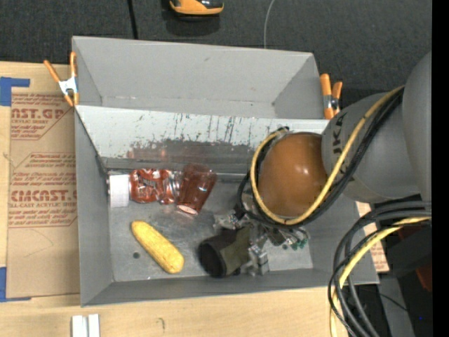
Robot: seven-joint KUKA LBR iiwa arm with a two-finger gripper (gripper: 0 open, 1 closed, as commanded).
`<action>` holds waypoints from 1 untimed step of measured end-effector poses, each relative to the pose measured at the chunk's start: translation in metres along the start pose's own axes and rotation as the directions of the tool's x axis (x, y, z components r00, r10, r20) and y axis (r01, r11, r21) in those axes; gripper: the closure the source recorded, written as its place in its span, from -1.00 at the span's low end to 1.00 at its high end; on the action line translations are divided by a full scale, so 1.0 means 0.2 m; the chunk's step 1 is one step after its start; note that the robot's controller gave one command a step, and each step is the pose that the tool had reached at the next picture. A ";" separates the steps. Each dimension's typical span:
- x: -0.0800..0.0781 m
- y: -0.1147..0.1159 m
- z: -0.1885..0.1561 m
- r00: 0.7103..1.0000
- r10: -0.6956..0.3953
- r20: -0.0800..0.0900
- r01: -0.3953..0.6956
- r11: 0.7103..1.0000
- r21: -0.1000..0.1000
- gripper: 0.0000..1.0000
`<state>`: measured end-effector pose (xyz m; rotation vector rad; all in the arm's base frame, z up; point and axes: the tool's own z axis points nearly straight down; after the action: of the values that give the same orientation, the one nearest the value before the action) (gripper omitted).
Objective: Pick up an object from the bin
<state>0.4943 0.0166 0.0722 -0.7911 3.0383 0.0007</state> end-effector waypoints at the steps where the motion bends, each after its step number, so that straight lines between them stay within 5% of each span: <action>1: -0.16 -0.03 0.01 0.993 0.119 -0.002 -0.119 0.993 -0.002 -1.00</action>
Offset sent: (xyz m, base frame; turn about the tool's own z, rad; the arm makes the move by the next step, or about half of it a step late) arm 0.0000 0.0000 0.0000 0.0000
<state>0.5244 0.0268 0.0704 -0.6087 3.0823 0.0039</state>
